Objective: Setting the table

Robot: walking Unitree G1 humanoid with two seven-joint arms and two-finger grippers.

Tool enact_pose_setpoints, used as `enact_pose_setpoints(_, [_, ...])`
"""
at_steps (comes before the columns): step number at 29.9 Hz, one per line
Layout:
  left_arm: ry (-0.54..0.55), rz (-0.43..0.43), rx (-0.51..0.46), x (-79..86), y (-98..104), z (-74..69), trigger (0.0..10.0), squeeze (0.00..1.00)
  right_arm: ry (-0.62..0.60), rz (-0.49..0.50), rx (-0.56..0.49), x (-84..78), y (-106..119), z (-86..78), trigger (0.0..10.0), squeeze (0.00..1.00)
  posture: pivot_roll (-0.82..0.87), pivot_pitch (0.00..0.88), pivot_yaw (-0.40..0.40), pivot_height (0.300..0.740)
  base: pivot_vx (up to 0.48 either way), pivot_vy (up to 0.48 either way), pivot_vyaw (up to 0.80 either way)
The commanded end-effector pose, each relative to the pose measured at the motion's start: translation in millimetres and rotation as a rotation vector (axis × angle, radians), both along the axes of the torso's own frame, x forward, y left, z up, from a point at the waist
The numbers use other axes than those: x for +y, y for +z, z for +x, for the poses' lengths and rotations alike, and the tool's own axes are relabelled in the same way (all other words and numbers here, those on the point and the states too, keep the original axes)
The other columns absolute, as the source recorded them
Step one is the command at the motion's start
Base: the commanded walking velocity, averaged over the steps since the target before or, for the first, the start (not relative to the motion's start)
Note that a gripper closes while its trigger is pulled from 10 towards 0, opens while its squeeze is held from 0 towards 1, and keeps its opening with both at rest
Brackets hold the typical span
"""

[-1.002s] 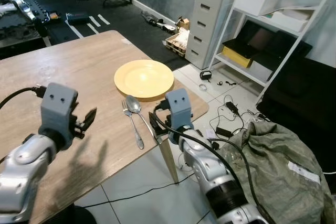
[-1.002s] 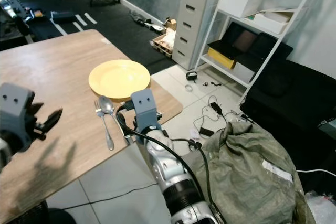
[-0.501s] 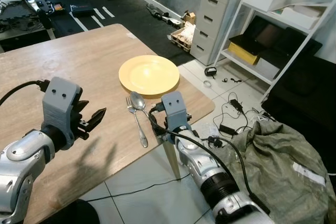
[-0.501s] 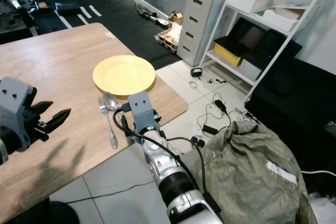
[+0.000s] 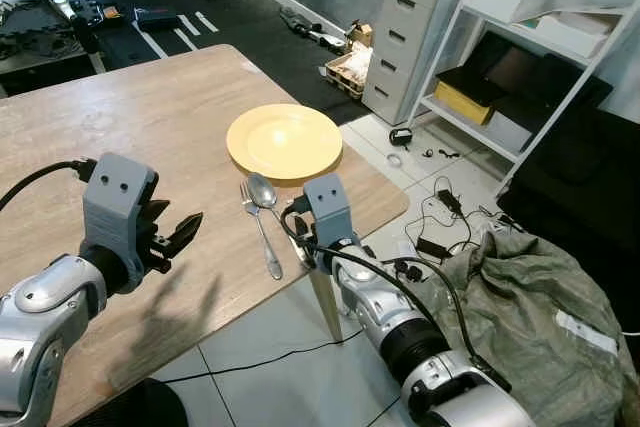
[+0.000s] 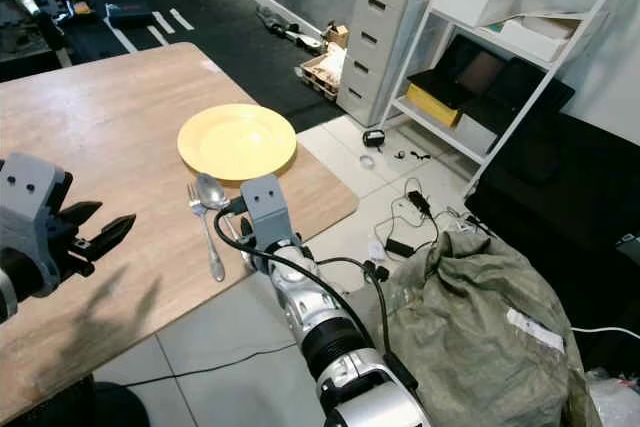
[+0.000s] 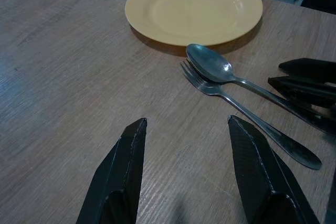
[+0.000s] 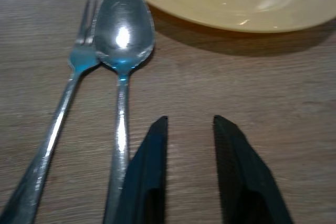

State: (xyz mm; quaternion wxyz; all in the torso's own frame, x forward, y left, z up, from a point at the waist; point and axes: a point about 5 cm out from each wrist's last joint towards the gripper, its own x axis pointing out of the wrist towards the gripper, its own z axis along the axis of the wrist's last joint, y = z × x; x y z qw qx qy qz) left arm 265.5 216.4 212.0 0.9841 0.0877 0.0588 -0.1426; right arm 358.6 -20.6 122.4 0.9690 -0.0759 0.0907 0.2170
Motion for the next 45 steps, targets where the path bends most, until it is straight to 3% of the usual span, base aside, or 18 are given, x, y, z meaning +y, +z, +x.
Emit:
enact_pose_setpoints(1, [-0.009, -0.003, 0.008, -4.9, -1.9, -1.3, 10.0, 0.0, 0.053, -0.014, 0.143, 17.5, -25.2, -15.2, 0.0, 0.0, 0.2, 0.094, -0.007, 0.74, 0.0, 0.0, 0.0])
enact_pose_setpoints(10, [0.005, -0.014, 0.008, -6.7, -4.2, 0.0, 10.0, 0.0, -0.008, 0.038, 0.131, 9.2, -17.6, -6.4, 0.0, 0.0, 0.19, 0.087, -0.011, 0.74, 0.0, 0.0, 0.0])
enact_pose_setpoints(16, [0.009, -0.018, 0.008, -7.6, -5.4, 3.0, 10.0, 0.0, -0.032, 0.124, 0.091, 4.7, -1.2, 2.0, 0.0, 0.0, 0.18, 0.079, -0.01, 0.74, 0.0, 0.0, 0.0])
enact_pose_setpoints(21, [0.007, -0.024, 0.007, -9.6, -6.4, 4.8, 10.0, 0.0, -0.033, 0.232, 0.002, 1.6, 27.1, 9.0, 0.0, 0.0, 0.17, 0.074, -0.007, 0.74, 0.0, 0.0, 0.0])
enact_pose_setpoints(22, [0.007, -0.024, 0.007, -10.1, -6.6, 5.1, 10.0, 0.0, 0.009, 0.275, -0.066, 2.2, 44.4, 9.2, 0.0, 0.0, 0.17, 0.074, -0.008, 0.74, 0.0, 0.0, 0.0])
enact_pose_setpoints(25, [0.008, -0.025, 0.006, -9.8, -6.4, 5.7, 10.0, 0.0, 0.021, 0.3, -0.117, 2.2, 57.1, 8.5, 0.0, 0.0, 0.17, 0.074, -0.007, 0.74, 0.0, 0.0, 0.0])
enact_pose_setpoints(26, [0.009, -0.024, 0.006, -9.6, -6.4, 5.8, 10.0, 0.0, 0.034, 0.302, -0.135, 3.2, 60.5, 7.4, 10.0, 0.0, 0.17, 0.073, -0.005, 0.74, 0.0, 0.0, 0.0])
enact_pose_setpoints(28, [0.01, -0.023, 0.006, -9.4, -6.4, 5.9, 10.0, 0.0, 0.044, 0.303, -0.145, 4.0, 62.5, 6.7, 10.0, 0.0, 0.17, 0.073, -0.005, 0.74, 0.0, 0.0, 0.0])
enact_pose_setpoints(29, [0.009, -0.023, 0.006, -9.3, -6.5, 5.9, 10.0, 0.0, 0.062, 0.296, -0.153, 6.3, 63.4, 5.2, 10.0, 1.0, 0.17, 0.071, -0.003, 0.74, 0.0, 0.0, 0.0])
enact_pose_setpoints(35, [0.006, -0.021, 0.006, -10.8, -6.6, 6.7, 10.0, 0.0, 0.157, 0.205, -0.124, 22.4, 49.8, -5.4, 10.0, 1.0, 0.17, 0.07, -0.003, 0.74, 0.0, 0.0, 0.0])
enact_pose_setpoints(43, [-0.021, -0.032, 0.054, -0.6, -3.1, 4.4, 10.0, 0.0, 0.142, 0.058, -0.079, 20.4, 28.4, -5.8, 10.0, 1.0, 0.19, 0.07, -0.01, 0.74, 0.0, 0.0, 0.0])
enact_pose_setpoints(45, [-0.093, -0.03, 0.095, 1.6, -4.8, -1.1, 10.0, 0.0, 0.128, 0.039, -0.077, 19.2, 27.0, -4.5, 10.0, 1.0, 0.19, 0.071, -0.01, 0.74, 0.0, 0.0, 0.0])
